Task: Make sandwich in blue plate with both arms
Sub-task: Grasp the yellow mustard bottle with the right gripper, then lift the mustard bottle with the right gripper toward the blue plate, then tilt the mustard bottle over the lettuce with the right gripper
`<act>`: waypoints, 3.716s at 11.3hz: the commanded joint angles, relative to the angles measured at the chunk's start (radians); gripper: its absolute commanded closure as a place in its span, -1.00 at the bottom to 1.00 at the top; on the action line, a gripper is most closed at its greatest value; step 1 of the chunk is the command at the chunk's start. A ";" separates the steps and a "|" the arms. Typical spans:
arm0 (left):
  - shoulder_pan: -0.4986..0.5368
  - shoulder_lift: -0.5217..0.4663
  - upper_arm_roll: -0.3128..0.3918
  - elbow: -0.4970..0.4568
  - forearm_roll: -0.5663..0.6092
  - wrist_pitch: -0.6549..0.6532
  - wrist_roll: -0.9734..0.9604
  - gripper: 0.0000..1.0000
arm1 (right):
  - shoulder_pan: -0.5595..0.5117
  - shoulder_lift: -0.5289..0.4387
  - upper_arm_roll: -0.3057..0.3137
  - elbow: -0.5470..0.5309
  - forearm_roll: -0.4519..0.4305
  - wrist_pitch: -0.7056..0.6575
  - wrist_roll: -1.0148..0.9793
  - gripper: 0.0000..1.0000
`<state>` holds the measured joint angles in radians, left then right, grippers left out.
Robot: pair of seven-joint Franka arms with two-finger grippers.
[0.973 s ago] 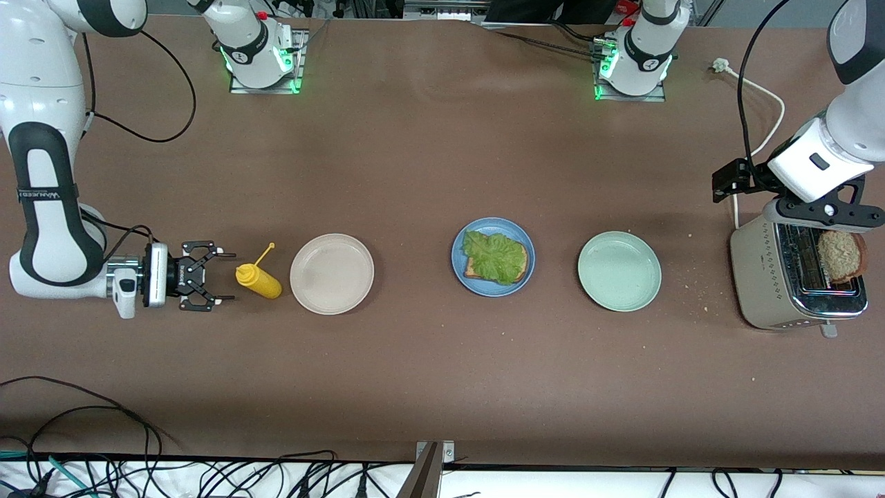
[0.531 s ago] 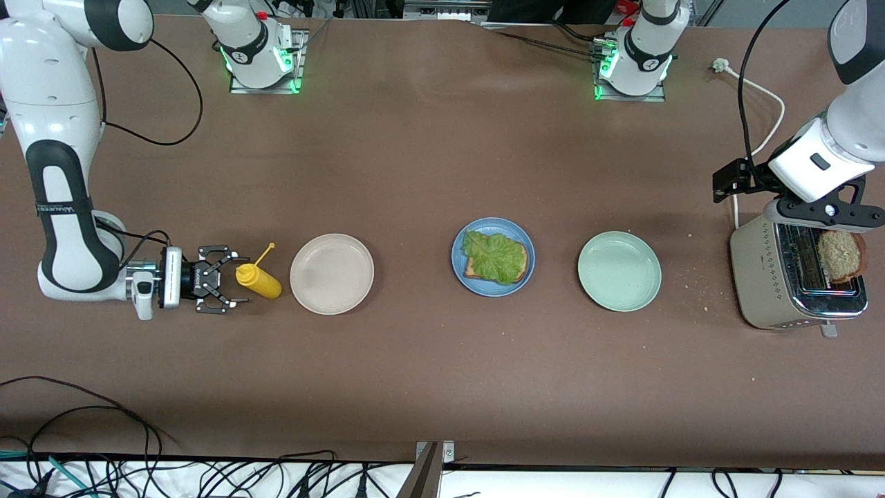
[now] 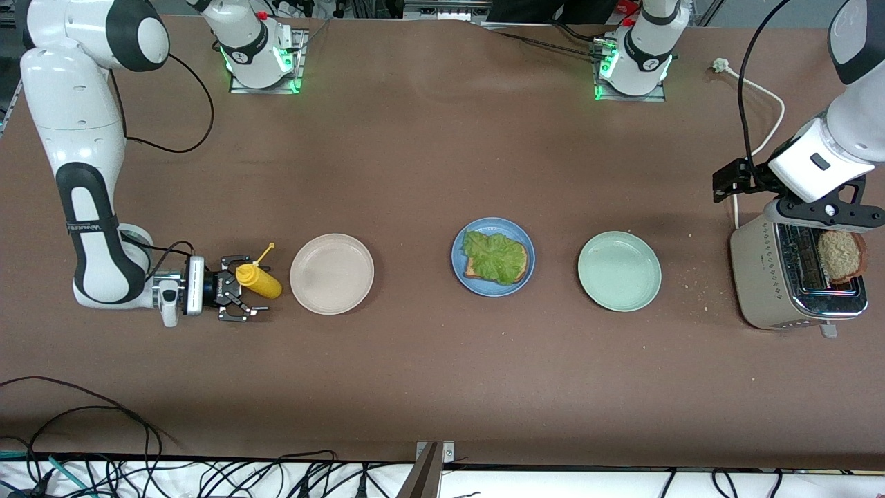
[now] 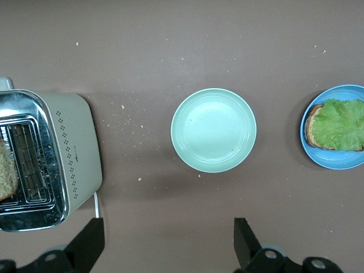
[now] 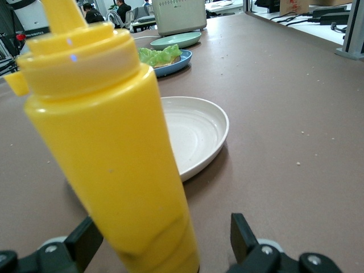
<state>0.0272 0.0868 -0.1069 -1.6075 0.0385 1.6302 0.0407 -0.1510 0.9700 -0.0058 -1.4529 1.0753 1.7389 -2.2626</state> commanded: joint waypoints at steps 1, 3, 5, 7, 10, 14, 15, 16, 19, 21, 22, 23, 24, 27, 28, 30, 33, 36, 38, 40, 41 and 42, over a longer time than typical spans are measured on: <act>0.007 -0.004 -0.005 0.009 0.017 -0.013 0.001 -1.00 | 0.005 0.018 0.001 0.026 0.041 0.004 -0.014 -0.12; 0.008 -0.004 -0.005 0.009 0.017 -0.013 0.001 -1.00 | 0.005 0.019 0.001 0.026 0.043 0.004 -0.014 0.78; 0.010 -0.004 -0.005 0.009 0.017 -0.013 0.001 -1.00 | 0.005 0.018 0.000 0.028 0.041 0.004 -0.014 1.00; 0.010 -0.004 -0.004 0.011 0.017 -0.013 0.001 -1.00 | 0.008 0.015 0.000 0.052 0.035 0.004 0.006 1.00; 0.010 -0.004 -0.004 0.009 0.017 -0.013 0.001 -1.00 | 0.028 -0.029 0.000 0.057 -0.013 0.060 0.093 1.00; 0.010 -0.004 -0.004 0.006 0.017 -0.016 0.001 -1.00 | 0.109 -0.174 -0.005 0.048 -0.220 0.132 0.364 1.00; 0.008 -0.002 -0.004 0.009 0.017 -0.016 -0.001 -1.00 | 0.138 -0.200 -0.009 0.048 -0.277 0.157 0.441 1.00; 0.007 -0.002 -0.005 0.009 0.017 -0.016 -0.005 -1.00 | 0.174 -0.230 -0.009 0.046 -0.354 0.184 0.536 1.00; 0.008 -0.002 -0.004 0.008 0.017 -0.016 -0.001 -1.00 | 0.353 -0.281 -0.125 0.054 -0.495 0.205 0.792 1.00; 0.007 -0.002 -0.005 0.008 0.017 -0.016 -0.001 -1.00 | 0.518 -0.287 -0.268 0.055 -0.529 0.196 0.875 1.00; 0.007 -0.002 -0.004 0.008 0.017 -0.016 -0.001 -1.00 | 0.583 -0.287 -0.317 0.055 -0.544 0.191 0.924 1.00; 0.007 -0.002 -0.004 0.008 0.017 -0.016 -0.001 -1.00 | 0.644 -0.287 -0.345 0.057 -0.576 0.191 0.978 1.00; 0.007 -0.002 -0.004 0.008 0.017 -0.016 -0.001 -1.00 | 0.718 -0.287 -0.383 0.060 -0.627 0.189 1.035 1.00; 0.008 -0.002 -0.004 0.009 0.018 -0.016 0.001 -1.00 | 0.879 -0.284 -0.415 0.124 -0.884 0.131 1.274 1.00; 0.008 -0.002 -0.004 0.009 0.018 -0.016 -0.001 -1.00 | 0.919 -0.278 -0.418 0.150 -0.920 0.087 1.334 1.00; 0.008 -0.002 -0.004 0.009 0.018 -0.016 -0.001 -1.00 | 1.022 -0.245 -0.477 0.201 -0.952 0.009 1.414 1.00; 0.008 -0.002 -0.004 0.009 0.018 -0.016 -0.002 -1.00 | 1.258 -0.183 -0.673 0.220 -0.960 -0.070 1.492 1.00; 0.008 0.007 -0.004 0.012 0.020 -0.016 -0.001 -1.00 | 1.447 -0.049 -0.801 0.287 -0.966 -0.136 1.586 1.00; 0.010 0.008 -0.004 0.015 0.023 -0.016 0.001 -1.00 | 1.490 0.062 -0.842 0.376 -0.966 -0.194 1.627 1.00; 0.008 0.008 -0.004 0.017 0.024 -0.016 -0.001 -1.00 | 1.492 0.126 -0.841 0.431 -1.007 -0.205 1.640 1.00; 0.008 0.010 -0.004 0.018 0.026 -0.016 -0.001 -1.00 | 1.493 0.156 -0.835 0.446 -1.043 -0.206 1.638 1.00; 0.008 0.010 -0.004 0.018 0.026 -0.016 -0.001 -1.00 | 1.501 0.176 -0.833 0.447 -1.045 -0.202 1.640 1.00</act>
<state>0.0310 0.0909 -0.1045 -1.6068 0.0385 1.6285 0.0407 1.3529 1.0592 -0.8127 -1.0929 0.0669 1.5761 -0.6232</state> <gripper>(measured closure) 0.000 0.841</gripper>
